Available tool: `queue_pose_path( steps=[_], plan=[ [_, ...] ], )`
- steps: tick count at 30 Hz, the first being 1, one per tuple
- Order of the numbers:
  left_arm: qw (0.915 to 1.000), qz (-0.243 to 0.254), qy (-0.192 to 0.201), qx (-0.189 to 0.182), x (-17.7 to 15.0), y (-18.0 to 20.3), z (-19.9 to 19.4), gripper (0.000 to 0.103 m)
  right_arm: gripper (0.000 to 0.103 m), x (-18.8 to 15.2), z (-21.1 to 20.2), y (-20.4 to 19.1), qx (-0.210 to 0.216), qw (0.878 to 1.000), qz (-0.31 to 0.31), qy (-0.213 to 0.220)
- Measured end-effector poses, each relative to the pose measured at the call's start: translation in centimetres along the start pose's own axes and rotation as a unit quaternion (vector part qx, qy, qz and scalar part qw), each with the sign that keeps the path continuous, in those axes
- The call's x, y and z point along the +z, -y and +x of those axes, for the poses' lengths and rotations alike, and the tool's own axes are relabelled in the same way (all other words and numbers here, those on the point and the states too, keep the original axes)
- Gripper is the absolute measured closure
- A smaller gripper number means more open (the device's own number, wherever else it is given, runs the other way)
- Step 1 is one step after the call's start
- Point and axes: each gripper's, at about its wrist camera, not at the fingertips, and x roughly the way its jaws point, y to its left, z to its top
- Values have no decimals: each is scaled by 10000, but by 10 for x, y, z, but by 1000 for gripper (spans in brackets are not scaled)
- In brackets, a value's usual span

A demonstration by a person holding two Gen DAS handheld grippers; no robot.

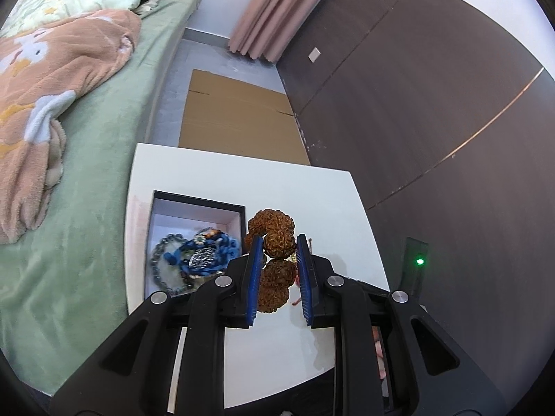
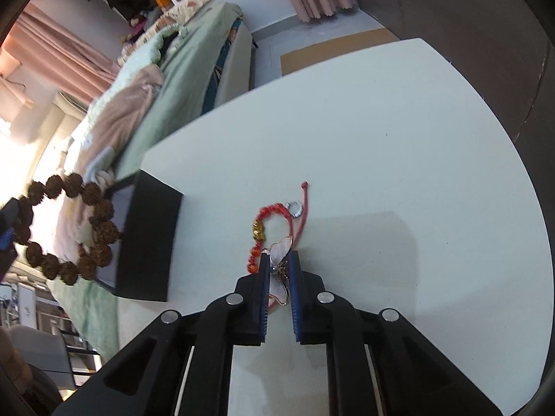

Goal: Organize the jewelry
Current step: 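Carry the brown bracelet into the box with the left tool while the right tool grasps the butterfly charm, then drop the butterfly charm into the black box with the right tool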

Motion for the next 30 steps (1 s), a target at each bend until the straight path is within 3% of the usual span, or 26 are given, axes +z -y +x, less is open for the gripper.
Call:
queue_pose_path(
  steps=[8,9,10,11,16,19,30],
  plan=[
    [9991,-345,134,220,6,-31,-3,81,96,8,-22,-9,566,9979,80,306],
    [9989,-365,143,264,6,-34,-3,76,96,10,-24,-13,621,9975,24,337],
    [9986,-388,144,324,6,-37,-4,50,96,12,-25,-18,682,9970,-16,363],
    [9980,-438,210,393,6,-41,-6,34,96,14,-26,-25,779,9962,-70,387],
    [9965,-476,312,611,4,-55,-15,31,96,24,-26,-54,1160,9919,-300,429],
    [9950,-510,396,764,2,-65,-23,23,96,30,-23,-77,1403,9882,-459,415],
    [9894,-814,466,1110,-10,-100,-38,14,92,35,-1,-137,2164,9725,-863,-15]
  ],
)
